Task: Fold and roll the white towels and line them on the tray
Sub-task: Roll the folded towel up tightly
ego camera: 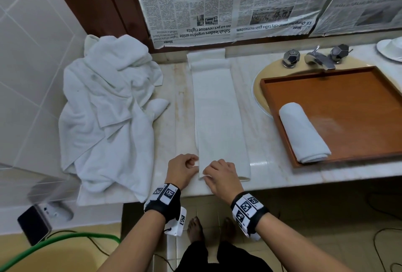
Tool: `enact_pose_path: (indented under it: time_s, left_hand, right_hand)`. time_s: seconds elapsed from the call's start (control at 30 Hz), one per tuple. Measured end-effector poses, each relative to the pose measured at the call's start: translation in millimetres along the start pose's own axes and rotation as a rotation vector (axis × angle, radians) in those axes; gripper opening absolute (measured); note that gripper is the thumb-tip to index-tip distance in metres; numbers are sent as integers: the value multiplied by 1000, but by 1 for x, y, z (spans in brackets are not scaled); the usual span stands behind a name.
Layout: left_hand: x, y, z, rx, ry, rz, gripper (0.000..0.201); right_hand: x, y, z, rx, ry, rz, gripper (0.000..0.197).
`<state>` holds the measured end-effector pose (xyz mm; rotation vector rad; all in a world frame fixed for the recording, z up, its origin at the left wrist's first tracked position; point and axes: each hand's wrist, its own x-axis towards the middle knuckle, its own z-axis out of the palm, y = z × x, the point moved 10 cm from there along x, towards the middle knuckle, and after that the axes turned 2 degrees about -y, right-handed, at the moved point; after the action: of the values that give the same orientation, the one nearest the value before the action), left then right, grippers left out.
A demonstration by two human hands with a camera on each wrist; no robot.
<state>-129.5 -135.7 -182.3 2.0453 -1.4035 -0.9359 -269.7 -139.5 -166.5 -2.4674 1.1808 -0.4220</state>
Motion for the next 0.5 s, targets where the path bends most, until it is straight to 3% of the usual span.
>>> enact_pose_path:
  time_s: [0.2, 0.4, 0.5]
  left_hand:
    - [1, -5, -5, -32, 59, -30, 33]
    - [17, 10, -3, 105, -5, 39, 35]
    - [22, 9, -4, 122, -23, 37, 34]
  right_hand:
    - [-3, -2, 3, 20, -36, 7, 12]
    - [-3, -4, -2, 208, 2, -15, 13]
    - [-8, -9, 3, 165, -33, -63, 12]
